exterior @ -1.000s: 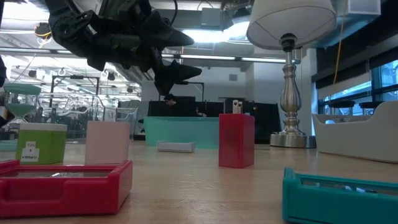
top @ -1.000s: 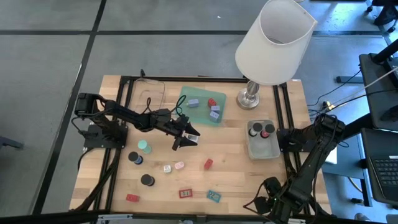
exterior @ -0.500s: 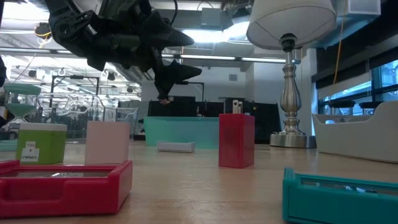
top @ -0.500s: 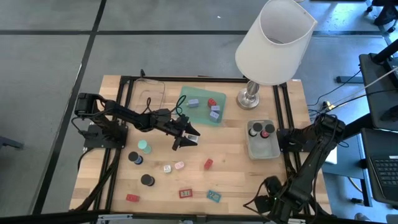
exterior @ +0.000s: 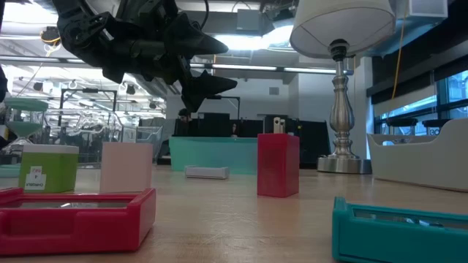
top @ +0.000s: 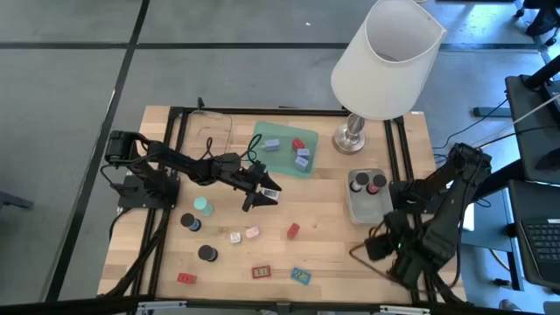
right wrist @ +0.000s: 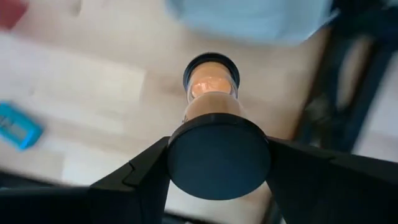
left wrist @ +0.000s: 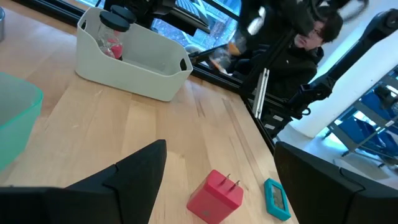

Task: Pick & Place Office items
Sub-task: Put the yellow hourglass into the gray bin

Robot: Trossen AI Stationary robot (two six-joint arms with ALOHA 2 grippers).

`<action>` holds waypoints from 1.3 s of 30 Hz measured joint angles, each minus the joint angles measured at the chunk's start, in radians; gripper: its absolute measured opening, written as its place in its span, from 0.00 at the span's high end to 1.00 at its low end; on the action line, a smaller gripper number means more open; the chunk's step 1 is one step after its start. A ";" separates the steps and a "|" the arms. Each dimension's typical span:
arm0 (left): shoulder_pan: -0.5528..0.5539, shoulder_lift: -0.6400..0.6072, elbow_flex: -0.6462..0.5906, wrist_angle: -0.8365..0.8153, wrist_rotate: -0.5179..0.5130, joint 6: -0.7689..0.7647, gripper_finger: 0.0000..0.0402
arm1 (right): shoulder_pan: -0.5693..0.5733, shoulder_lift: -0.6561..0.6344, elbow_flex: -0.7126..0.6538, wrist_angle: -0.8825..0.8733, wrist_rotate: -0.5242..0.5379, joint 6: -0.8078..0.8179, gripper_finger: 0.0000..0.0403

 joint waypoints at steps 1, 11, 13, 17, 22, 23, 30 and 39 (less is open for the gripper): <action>0.000 0.000 0.000 0.000 0.000 0.000 0.27 | -0.014 -0.014 0.001 -0.042 -0.006 -0.013 0.47; 0.000 0.000 0.000 0.001 -0.002 0.000 0.27 | -0.222 -0.159 -0.015 -0.063 0.060 -0.296 0.47; 0.000 0.000 0.000 0.001 -0.002 0.000 0.27 | -0.265 -0.168 -0.021 -0.061 0.055 -0.359 0.47; 0.000 0.000 0.000 0.001 -0.003 0.000 0.27 | -0.353 -0.169 -0.079 -0.061 -0.004 -0.470 0.47; 0.000 0.000 0.000 0.001 -0.003 0.000 0.27 | -0.460 -0.168 -0.213 -0.063 -0.117 -0.600 0.45; 0.000 0.000 0.000 0.001 -0.003 0.000 0.27 | -0.477 -0.168 -0.237 -0.060 -0.130 -0.625 0.45; 0.004 0.000 0.000 0.001 -0.003 0.000 0.27 | -0.565 -0.168 -0.347 0.040 -0.149 -0.780 0.46; 0.003 0.000 0.000 0.001 -0.003 0.000 0.27 | -0.646 -0.175 -0.442 0.093 -0.162 -0.907 0.45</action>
